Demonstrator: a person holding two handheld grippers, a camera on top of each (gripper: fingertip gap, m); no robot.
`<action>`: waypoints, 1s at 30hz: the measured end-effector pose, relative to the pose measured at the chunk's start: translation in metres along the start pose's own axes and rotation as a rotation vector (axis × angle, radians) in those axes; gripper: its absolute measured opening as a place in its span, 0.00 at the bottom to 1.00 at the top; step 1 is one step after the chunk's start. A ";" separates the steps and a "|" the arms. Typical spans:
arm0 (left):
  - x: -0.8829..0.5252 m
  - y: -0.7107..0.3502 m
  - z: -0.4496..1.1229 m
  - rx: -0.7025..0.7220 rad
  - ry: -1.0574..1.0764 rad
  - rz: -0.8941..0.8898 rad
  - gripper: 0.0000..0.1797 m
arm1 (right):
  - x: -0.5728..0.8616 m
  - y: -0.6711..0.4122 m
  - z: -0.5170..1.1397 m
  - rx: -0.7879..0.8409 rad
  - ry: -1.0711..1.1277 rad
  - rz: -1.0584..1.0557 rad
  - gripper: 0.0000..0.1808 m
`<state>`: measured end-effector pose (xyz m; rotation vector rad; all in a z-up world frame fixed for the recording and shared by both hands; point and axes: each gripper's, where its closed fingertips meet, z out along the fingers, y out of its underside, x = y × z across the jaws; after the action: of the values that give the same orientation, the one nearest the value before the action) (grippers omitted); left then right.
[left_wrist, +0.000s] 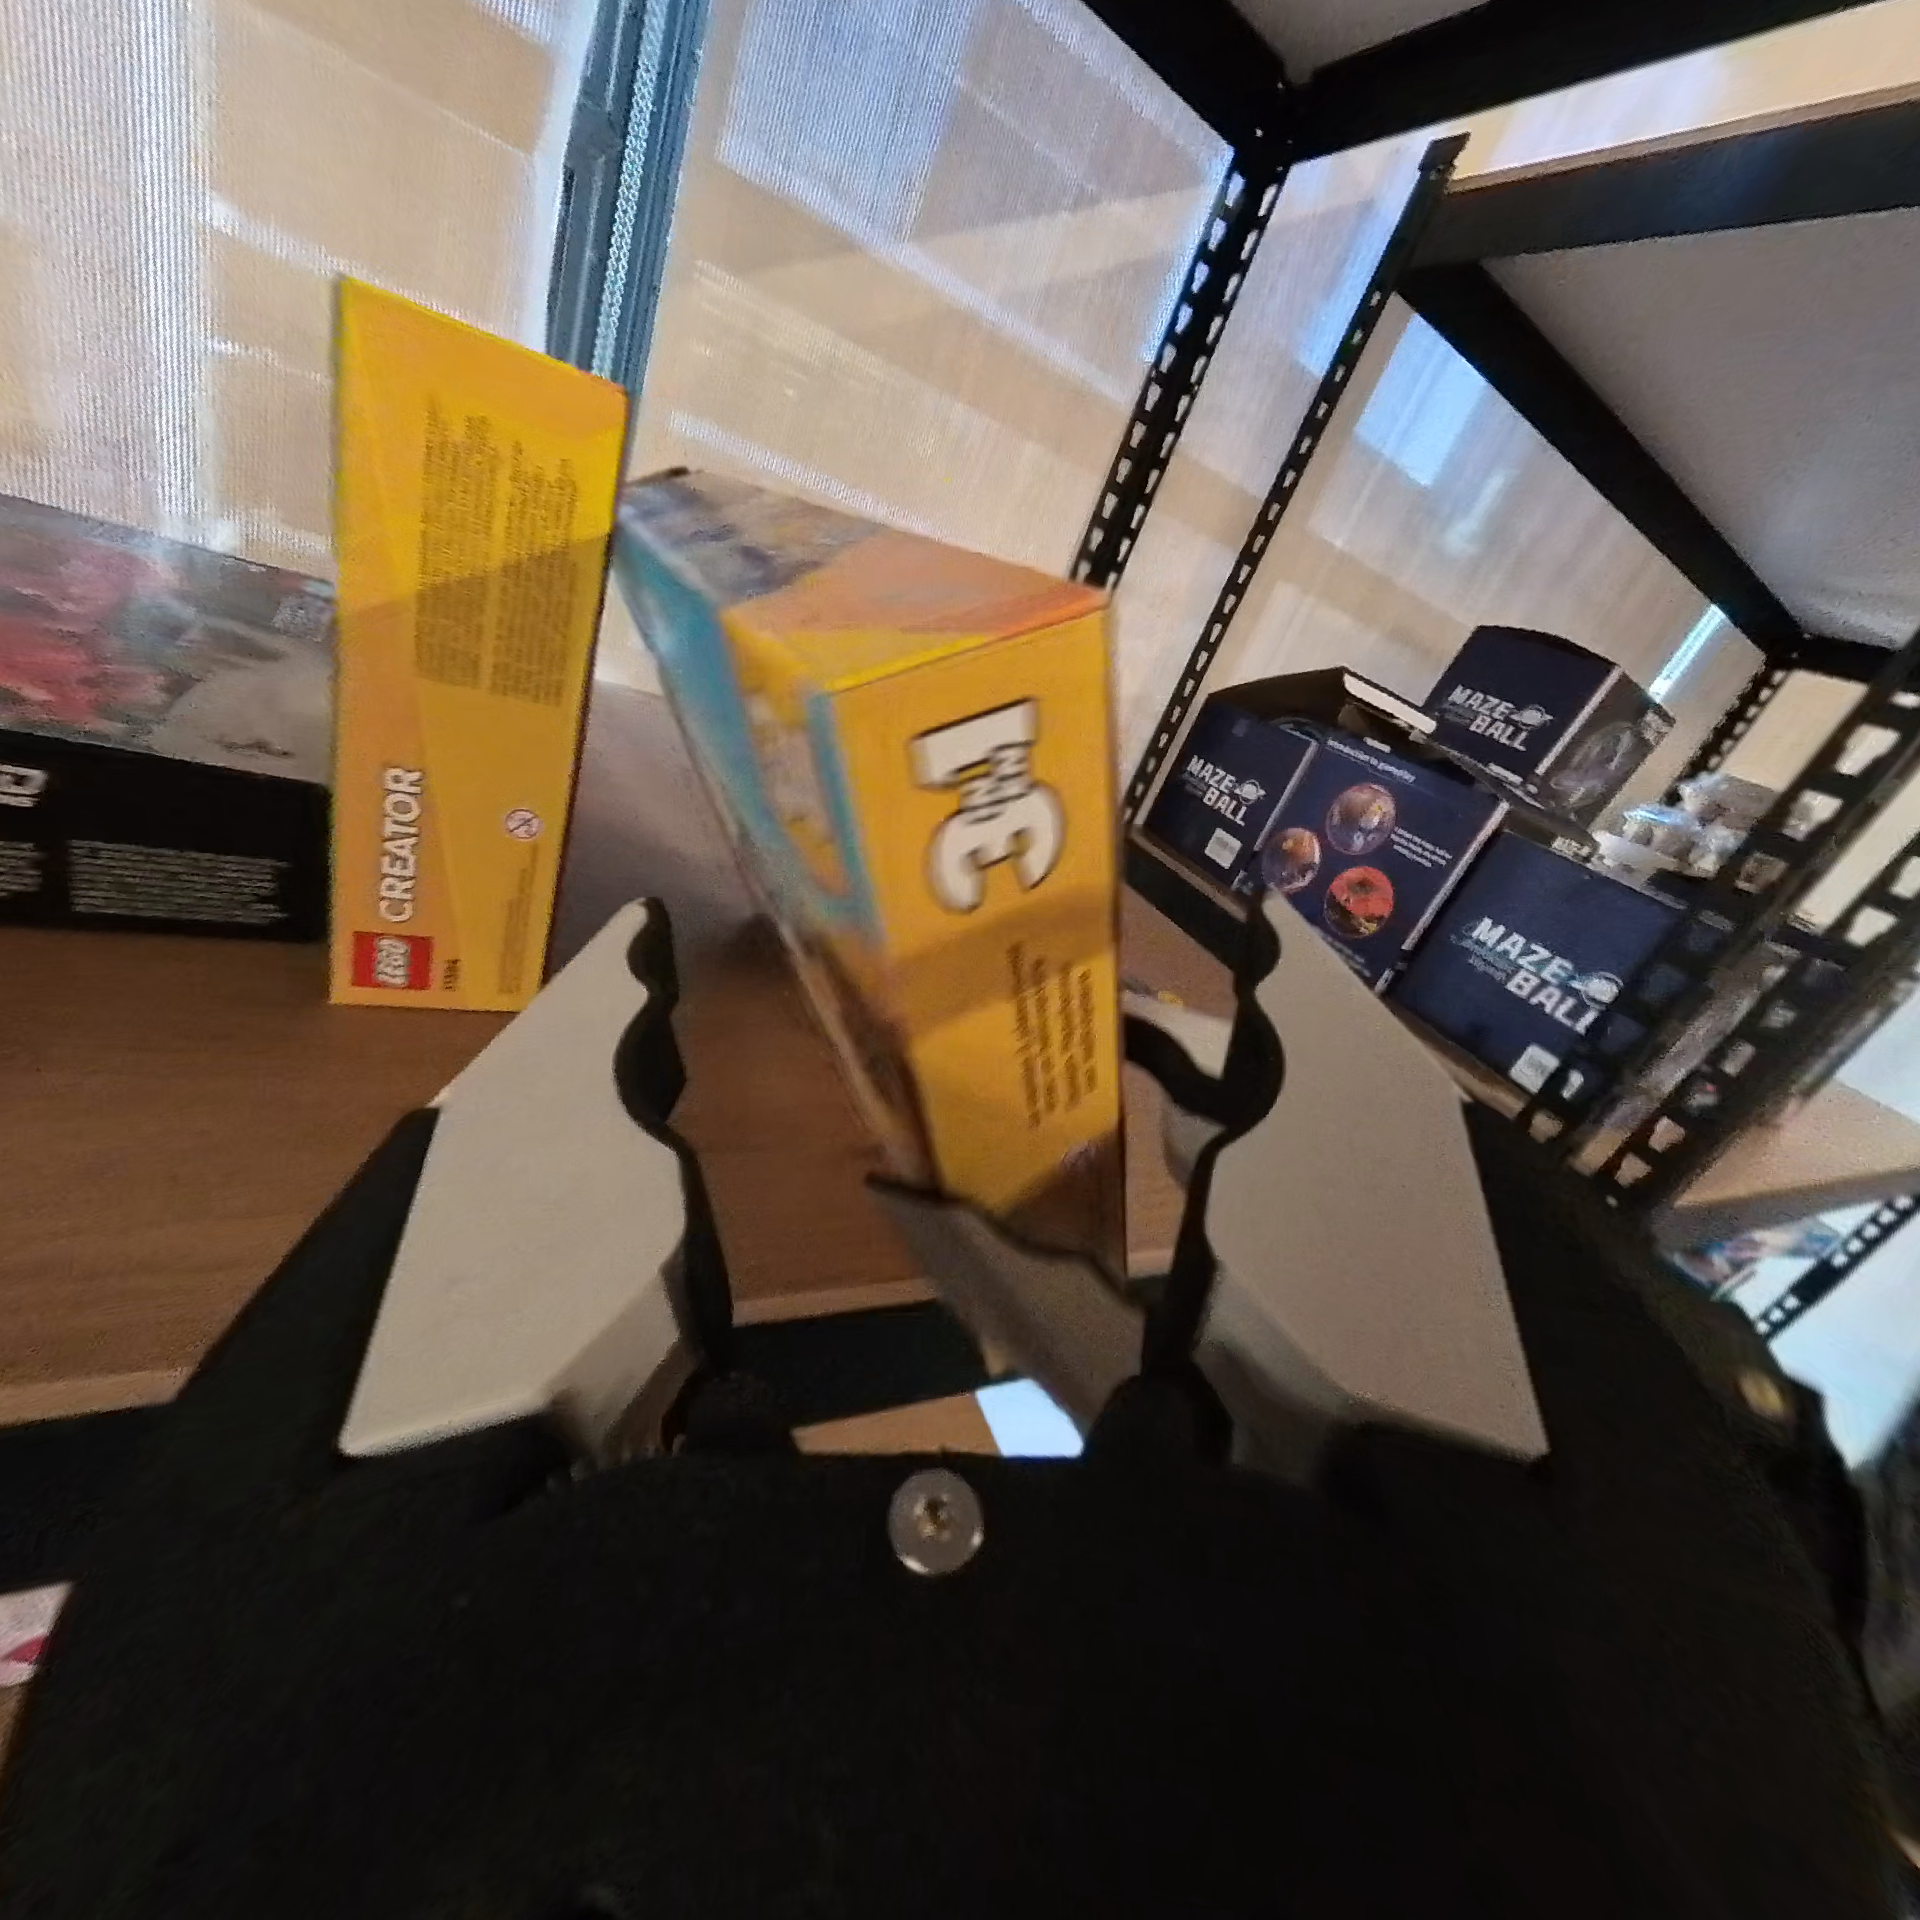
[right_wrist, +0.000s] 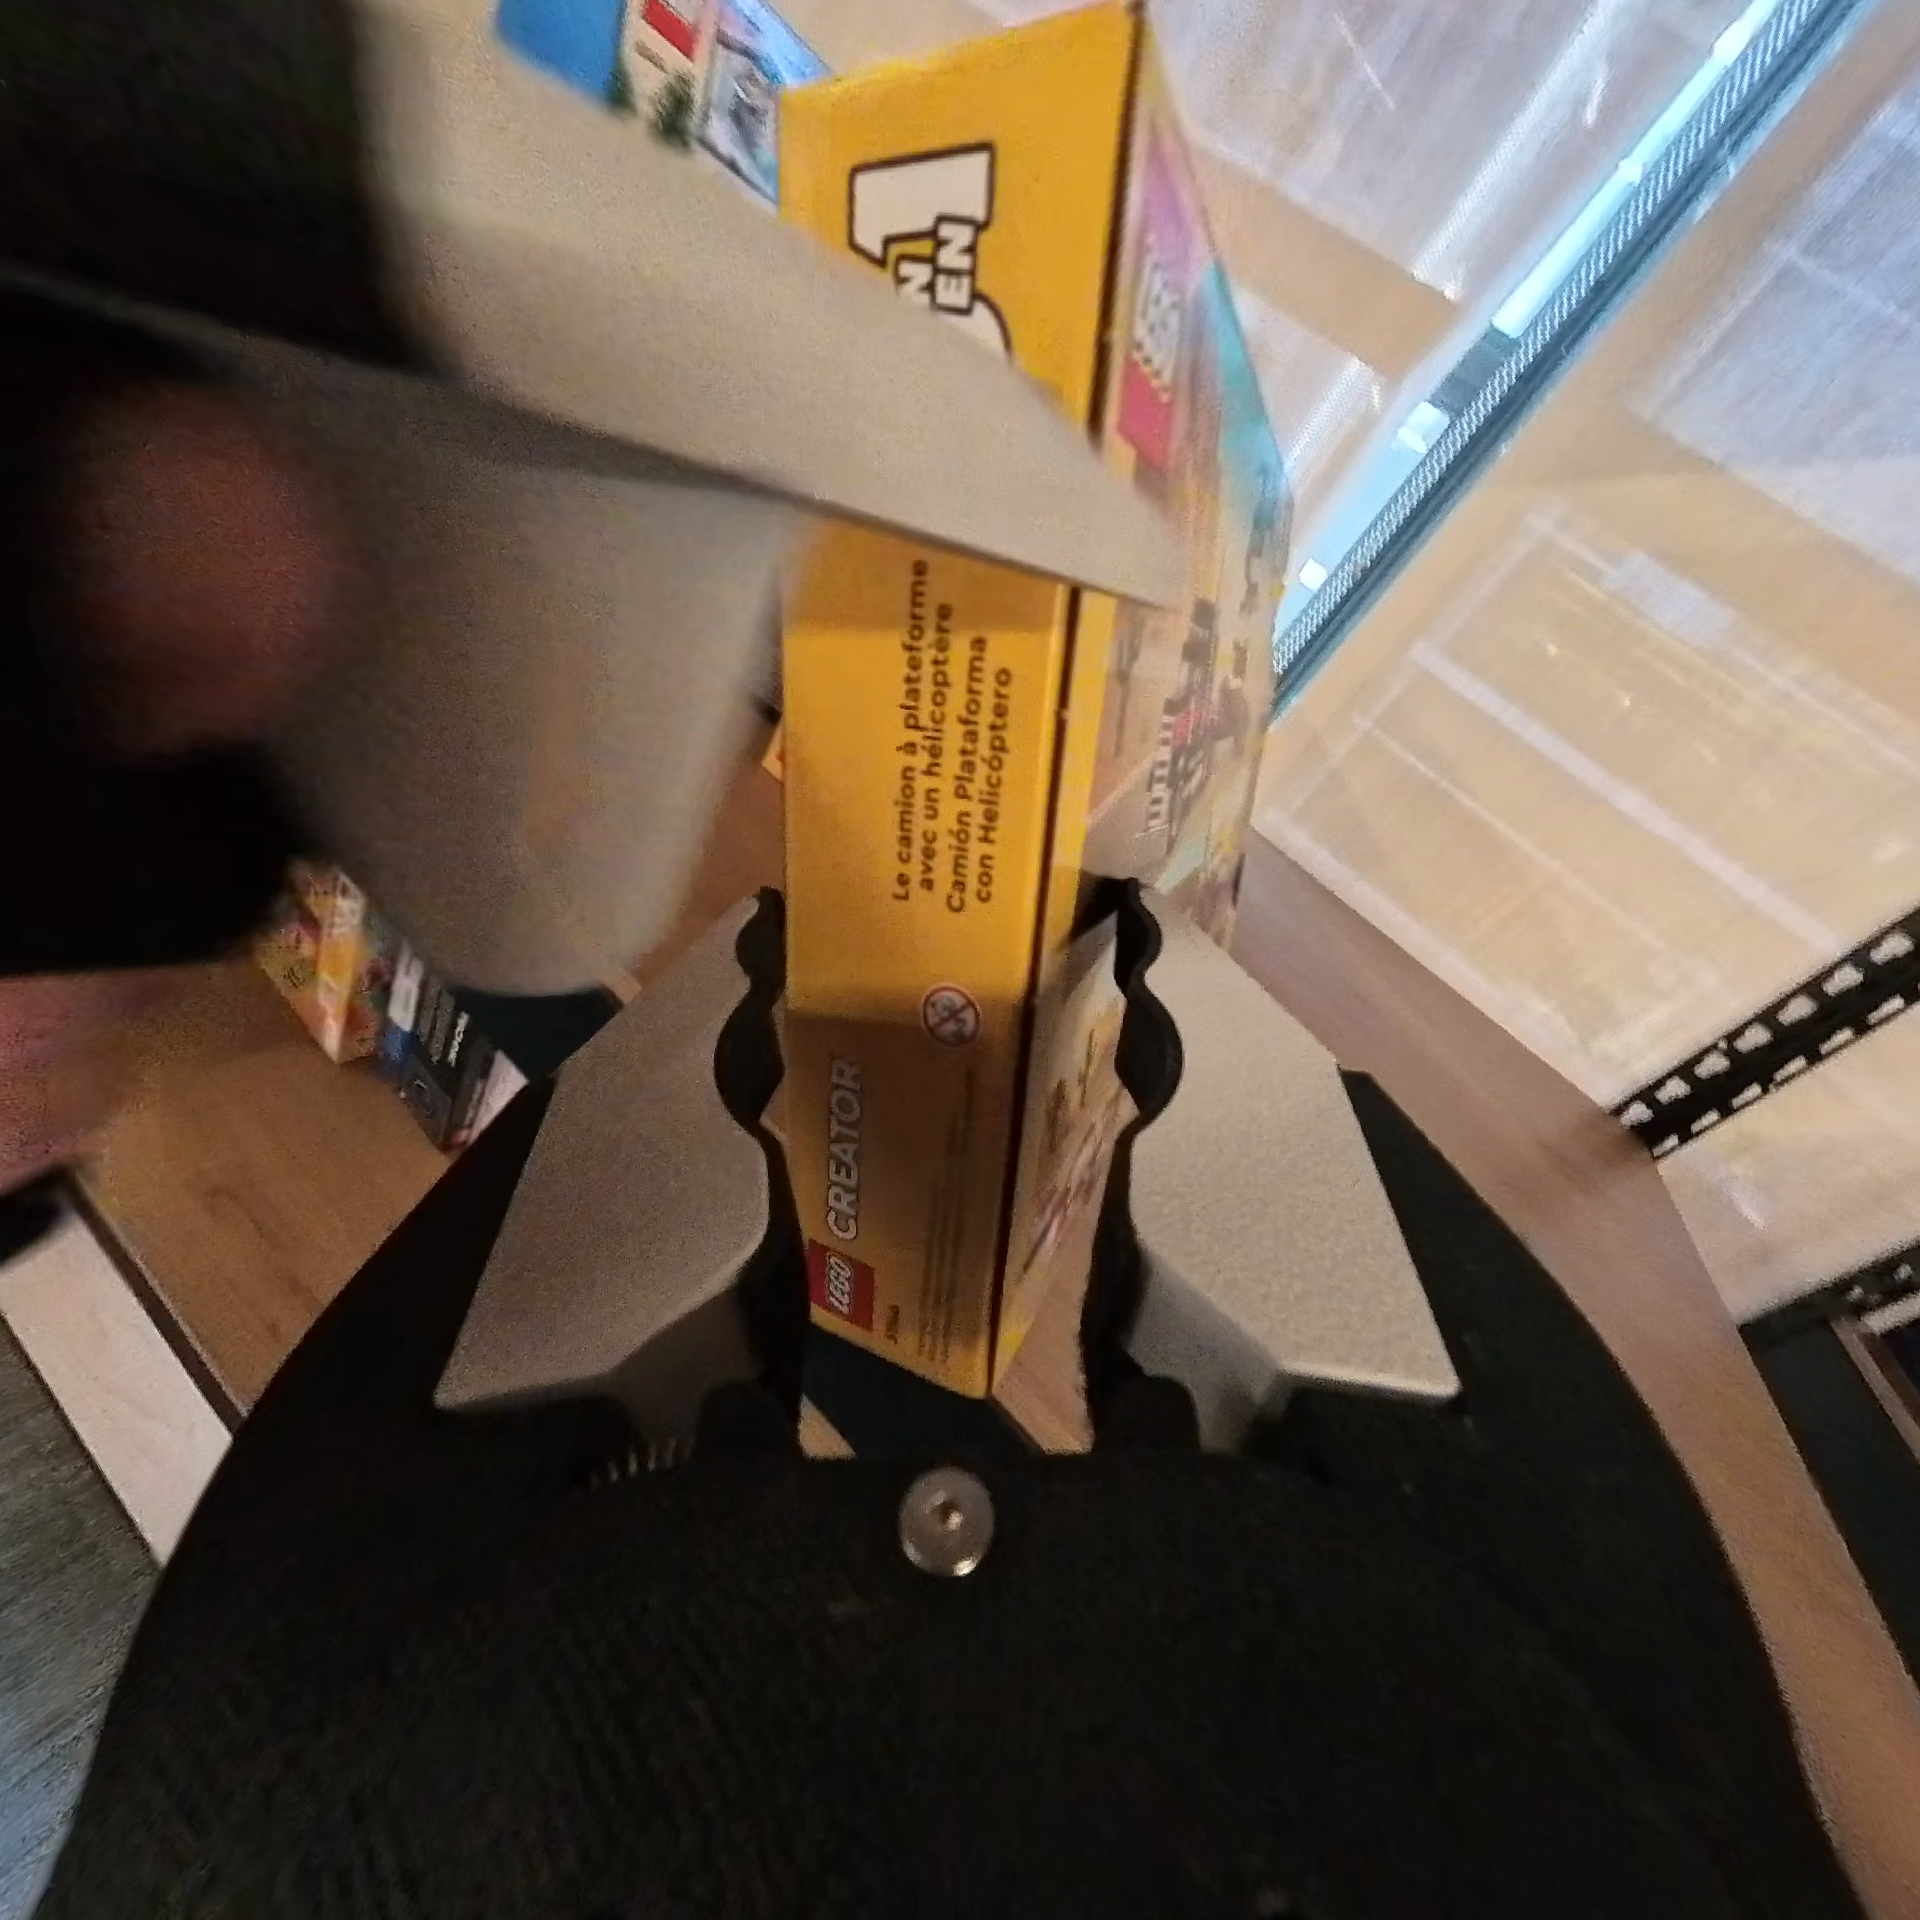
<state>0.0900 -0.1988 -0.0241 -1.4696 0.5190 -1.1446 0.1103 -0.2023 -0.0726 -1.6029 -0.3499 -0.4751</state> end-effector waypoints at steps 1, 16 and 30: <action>0.004 0.002 0.008 0.003 -0.002 -0.010 0.60 | -0.004 -0.001 -0.002 0.022 -0.016 -0.018 0.35; -0.032 0.009 0.009 -0.007 -0.054 -0.096 0.35 | 0.030 -0.025 -0.042 0.292 -0.708 0.136 0.41; -0.035 0.017 -0.024 0.143 0.087 -0.106 0.34 | 0.130 0.008 0.126 -0.063 -1.271 0.777 0.34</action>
<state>0.0590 -0.1866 -0.0551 -1.3415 0.4134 -1.3071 0.2384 -0.0847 -0.0204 -1.7686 -0.5879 1.1953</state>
